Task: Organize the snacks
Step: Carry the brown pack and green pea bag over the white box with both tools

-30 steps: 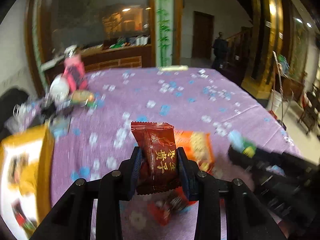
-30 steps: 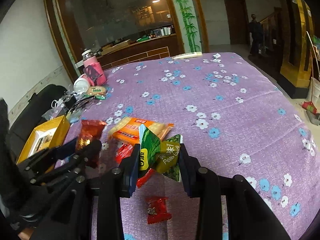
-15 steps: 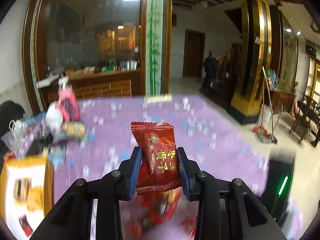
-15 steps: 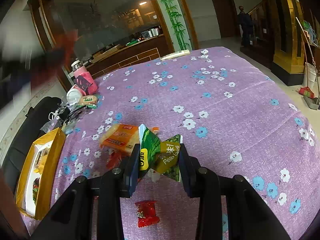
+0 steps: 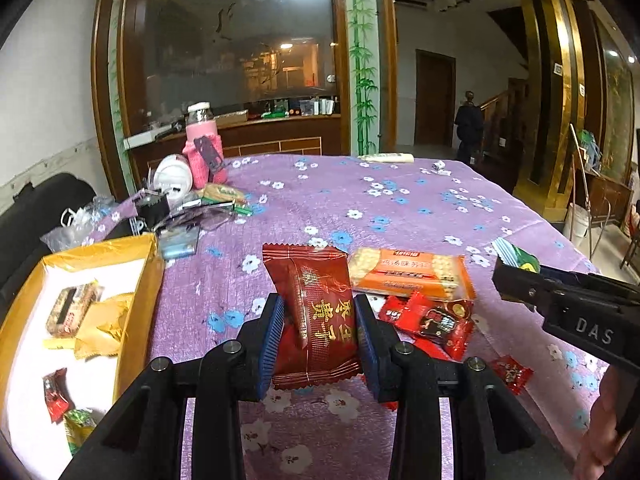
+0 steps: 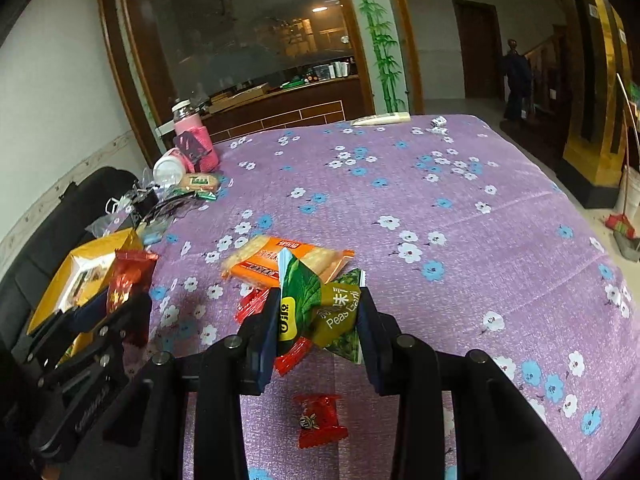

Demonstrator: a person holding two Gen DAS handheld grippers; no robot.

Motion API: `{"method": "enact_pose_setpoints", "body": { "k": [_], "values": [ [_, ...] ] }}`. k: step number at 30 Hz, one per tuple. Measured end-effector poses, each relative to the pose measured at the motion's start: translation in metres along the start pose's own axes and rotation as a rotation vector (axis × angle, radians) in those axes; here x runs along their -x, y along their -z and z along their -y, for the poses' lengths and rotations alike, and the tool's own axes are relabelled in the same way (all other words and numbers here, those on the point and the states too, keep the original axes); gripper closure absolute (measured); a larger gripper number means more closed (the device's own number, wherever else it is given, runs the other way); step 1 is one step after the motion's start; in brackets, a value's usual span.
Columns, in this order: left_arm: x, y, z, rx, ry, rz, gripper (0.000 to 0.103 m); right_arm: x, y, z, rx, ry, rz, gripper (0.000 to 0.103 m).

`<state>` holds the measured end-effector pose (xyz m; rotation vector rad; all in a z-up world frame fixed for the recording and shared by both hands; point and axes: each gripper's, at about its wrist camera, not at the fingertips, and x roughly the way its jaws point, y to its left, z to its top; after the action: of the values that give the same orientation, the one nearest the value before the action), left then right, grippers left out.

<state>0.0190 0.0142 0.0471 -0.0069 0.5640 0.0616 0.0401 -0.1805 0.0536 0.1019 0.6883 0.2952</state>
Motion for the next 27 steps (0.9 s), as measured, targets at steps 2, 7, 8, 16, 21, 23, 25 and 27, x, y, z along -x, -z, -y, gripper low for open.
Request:
{"method": "enact_pose_setpoints", "body": {
  "k": [2, 7, 8, 16, 21, 23, 25, 27],
  "values": [
    [-0.003, 0.001, -0.003, 0.009, 0.005, -0.016, 0.066, -0.002, 0.000, 0.000, 0.003, -0.003, -0.005, 0.069],
    [-0.004, 0.002, -0.004, 0.013, -0.005, -0.016, 0.066, -0.002, 0.001, -0.002, 0.011, -0.001, -0.001, 0.069],
    [-0.004, 0.002, -0.004, 0.014, -0.005, -0.014, 0.066, -0.002, 0.001, -0.002, 0.011, 0.001, -0.003, 0.069],
    [0.003, 0.003, -0.003, 0.007, -0.020, 0.019, 0.066, 0.000, 0.001, -0.003, 0.017, 0.009, 0.002, 0.069],
    [0.011, 0.003, -0.003, 0.006, -0.034, 0.041, 0.066, -0.001, 0.000, -0.003, 0.013, 0.015, 0.007, 0.069],
    [0.017, 0.001, -0.004, 0.005, -0.035, 0.053, 0.066, 0.000, 0.000, -0.004, 0.003, 0.020, 0.006, 0.069],
    [0.025, 0.000, -0.008, 0.002, -0.038, 0.066, 0.066, 0.006, 0.001, -0.009, -0.003, 0.015, 0.011, 0.069],
    [0.035, -0.001, -0.015, 0.009, -0.042, 0.083, 0.066, 0.013, 0.003, -0.017, -0.001, 0.000, 0.016, 0.069]
  ]
}}
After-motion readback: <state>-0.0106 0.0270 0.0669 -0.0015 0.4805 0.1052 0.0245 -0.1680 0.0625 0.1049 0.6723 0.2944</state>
